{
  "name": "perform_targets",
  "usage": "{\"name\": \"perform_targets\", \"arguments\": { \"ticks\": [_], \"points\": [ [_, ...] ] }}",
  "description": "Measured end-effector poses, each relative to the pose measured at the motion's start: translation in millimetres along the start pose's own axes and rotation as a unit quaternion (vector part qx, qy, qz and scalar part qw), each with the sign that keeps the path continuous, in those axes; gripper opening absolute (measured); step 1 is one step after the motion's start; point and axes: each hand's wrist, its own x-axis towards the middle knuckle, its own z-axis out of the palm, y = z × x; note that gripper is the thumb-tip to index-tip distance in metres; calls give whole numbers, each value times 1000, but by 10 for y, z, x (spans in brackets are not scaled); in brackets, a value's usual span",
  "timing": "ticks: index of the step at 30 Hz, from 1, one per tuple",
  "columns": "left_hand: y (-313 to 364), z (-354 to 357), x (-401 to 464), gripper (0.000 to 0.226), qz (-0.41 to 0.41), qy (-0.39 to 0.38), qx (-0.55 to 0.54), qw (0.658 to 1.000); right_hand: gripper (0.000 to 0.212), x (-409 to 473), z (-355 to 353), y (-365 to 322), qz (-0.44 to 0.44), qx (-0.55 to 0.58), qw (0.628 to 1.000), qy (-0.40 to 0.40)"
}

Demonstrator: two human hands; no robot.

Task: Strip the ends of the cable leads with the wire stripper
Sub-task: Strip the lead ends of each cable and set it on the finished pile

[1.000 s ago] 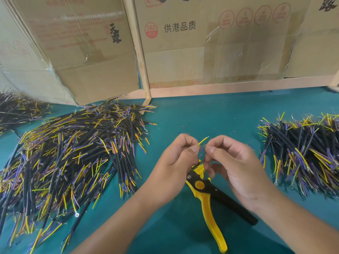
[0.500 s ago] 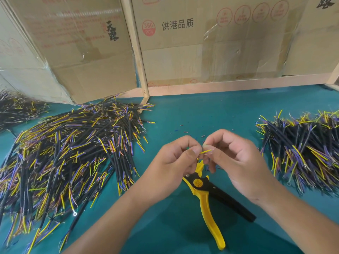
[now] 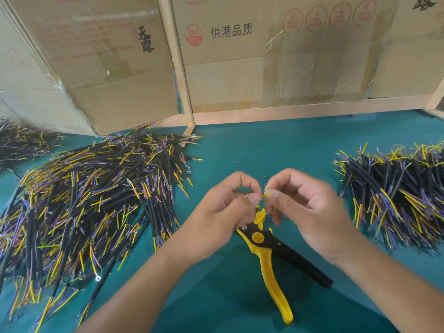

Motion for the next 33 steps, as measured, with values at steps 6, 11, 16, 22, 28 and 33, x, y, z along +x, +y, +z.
{"name": "perform_targets", "arguments": {
  "ticks": [6,11,16,22,28,33],
  "points": [
    [-27,18,-8,16,43,34,70,996,7,11,-20,-3,5,12,1000,23],
    [-46,10,-16,12,47,16,88,995,15,8,-12,-14,10,10,1000,23],
    [-47,23,-33,12,21,-22,41,999,19,10,-3,-46,14,1,1000,24],
    [1,41,-45,41,51,-38,28,998,21,4,14,-53,26,17,999,14],
    [-86,30,-25,12,19,-23,6,1000,15,2,-9,-35,11,8,1000,3],
    [-51,7,-27,5,2,-27,20,999,7,18,-54,-26,7,2,1000,-2]
  ]
}}
